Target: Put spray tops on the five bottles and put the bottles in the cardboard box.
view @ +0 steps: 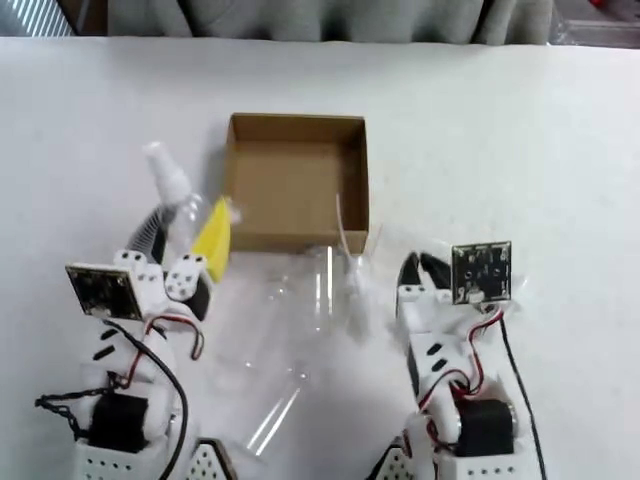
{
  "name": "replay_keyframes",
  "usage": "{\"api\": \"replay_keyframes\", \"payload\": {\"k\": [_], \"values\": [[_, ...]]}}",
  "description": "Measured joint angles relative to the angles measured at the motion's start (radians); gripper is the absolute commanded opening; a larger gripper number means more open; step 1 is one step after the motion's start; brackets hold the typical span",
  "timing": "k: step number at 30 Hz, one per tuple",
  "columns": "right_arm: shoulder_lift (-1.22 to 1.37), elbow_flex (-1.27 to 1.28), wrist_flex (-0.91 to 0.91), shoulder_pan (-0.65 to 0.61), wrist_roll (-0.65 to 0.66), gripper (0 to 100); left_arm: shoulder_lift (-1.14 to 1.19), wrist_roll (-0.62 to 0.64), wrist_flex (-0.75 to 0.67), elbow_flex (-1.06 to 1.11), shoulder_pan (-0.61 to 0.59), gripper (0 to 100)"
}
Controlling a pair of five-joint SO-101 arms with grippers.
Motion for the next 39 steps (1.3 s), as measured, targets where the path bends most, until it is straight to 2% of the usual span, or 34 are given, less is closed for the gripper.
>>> {"api": "replay_keyframes", "payload": {"k": [11,17,21,25,35,39], "values": [[-0.058,0.253,-0.009,0.141,0.0,1.6,0.0,0.0,-0.342,0.068,-0.002,2],[-0.057,0.301,-0.011,0.166,0.0,1.7,0.0,0.0,-0.443,0.072,0.0,2],[-0.057,0.316,-0.021,0.147,0.0,1.8,0.014,0.0,-0.459,0.046,0.0,2],[-0.057,0.319,-0.021,0.143,0.0,1.8,0.146,0.0,-0.459,-0.097,-0.003,2],[-0.057,0.319,-0.021,0.141,0.0,1.8,0.683,0.0,-0.46,-0.488,-0.005,2],[-0.057,0.319,-0.021,0.141,0.0,1.8,0.856,0.0,-0.565,-0.522,-0.005,2]]}}
